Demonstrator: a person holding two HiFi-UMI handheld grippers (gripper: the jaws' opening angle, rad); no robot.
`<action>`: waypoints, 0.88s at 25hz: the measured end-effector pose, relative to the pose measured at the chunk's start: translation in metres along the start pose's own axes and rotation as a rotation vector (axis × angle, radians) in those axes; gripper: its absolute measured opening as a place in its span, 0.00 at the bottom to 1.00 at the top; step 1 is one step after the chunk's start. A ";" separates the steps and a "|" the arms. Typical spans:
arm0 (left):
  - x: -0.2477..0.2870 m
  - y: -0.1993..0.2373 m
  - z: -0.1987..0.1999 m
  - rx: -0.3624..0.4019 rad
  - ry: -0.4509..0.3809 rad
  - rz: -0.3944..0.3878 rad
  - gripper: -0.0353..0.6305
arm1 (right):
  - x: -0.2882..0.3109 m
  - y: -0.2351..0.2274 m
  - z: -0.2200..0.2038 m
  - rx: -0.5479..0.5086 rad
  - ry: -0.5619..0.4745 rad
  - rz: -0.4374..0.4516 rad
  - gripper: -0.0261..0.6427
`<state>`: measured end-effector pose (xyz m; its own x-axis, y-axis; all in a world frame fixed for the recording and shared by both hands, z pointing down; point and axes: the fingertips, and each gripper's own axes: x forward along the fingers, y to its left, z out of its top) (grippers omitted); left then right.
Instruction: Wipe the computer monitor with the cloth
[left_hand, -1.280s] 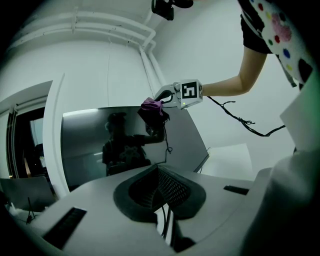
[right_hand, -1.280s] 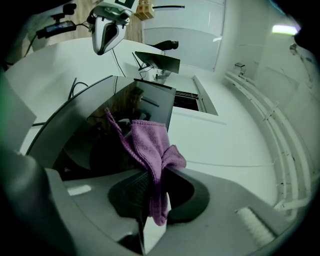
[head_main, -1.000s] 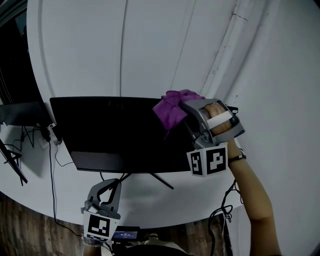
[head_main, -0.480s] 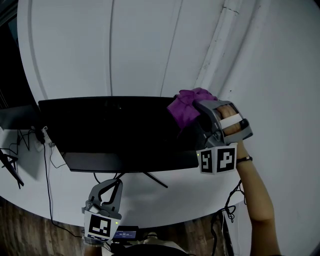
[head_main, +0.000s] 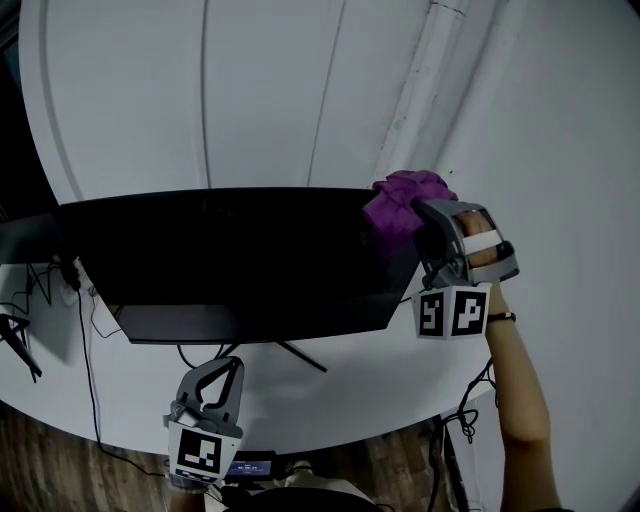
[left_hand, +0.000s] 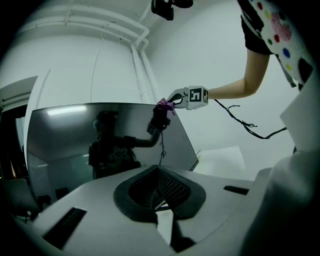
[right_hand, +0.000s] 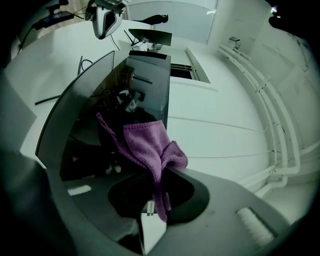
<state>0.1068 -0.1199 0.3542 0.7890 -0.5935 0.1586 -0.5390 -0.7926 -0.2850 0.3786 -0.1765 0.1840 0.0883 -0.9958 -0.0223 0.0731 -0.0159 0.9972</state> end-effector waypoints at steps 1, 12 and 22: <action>0.001 0.000 -0.001 -0.002 0.000 -0.002 0.06 | 0.000 0.001 -0.004 0.003 0.009 0.000 0.13; 0.006 -0.005 -0.002 -0.008 0.007 -0.009 0.06 | -0.010 0.009 -0.061 0.102 0.116 -0.004 0.13; -0.003 0.002 0.007 -0.021 -0.015 0.010 0.06 | -0.039 0.005 -0.065 0.492 0.129 -0.028 0.13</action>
<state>0.1054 -0.1184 0.3468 0.7879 -0.5991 0.1422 -0.5524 -0.7898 -0.2667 0.4398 -0.1315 0.1852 0.2176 -0.9757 -0.0272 -0.3965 -0.1138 0.9110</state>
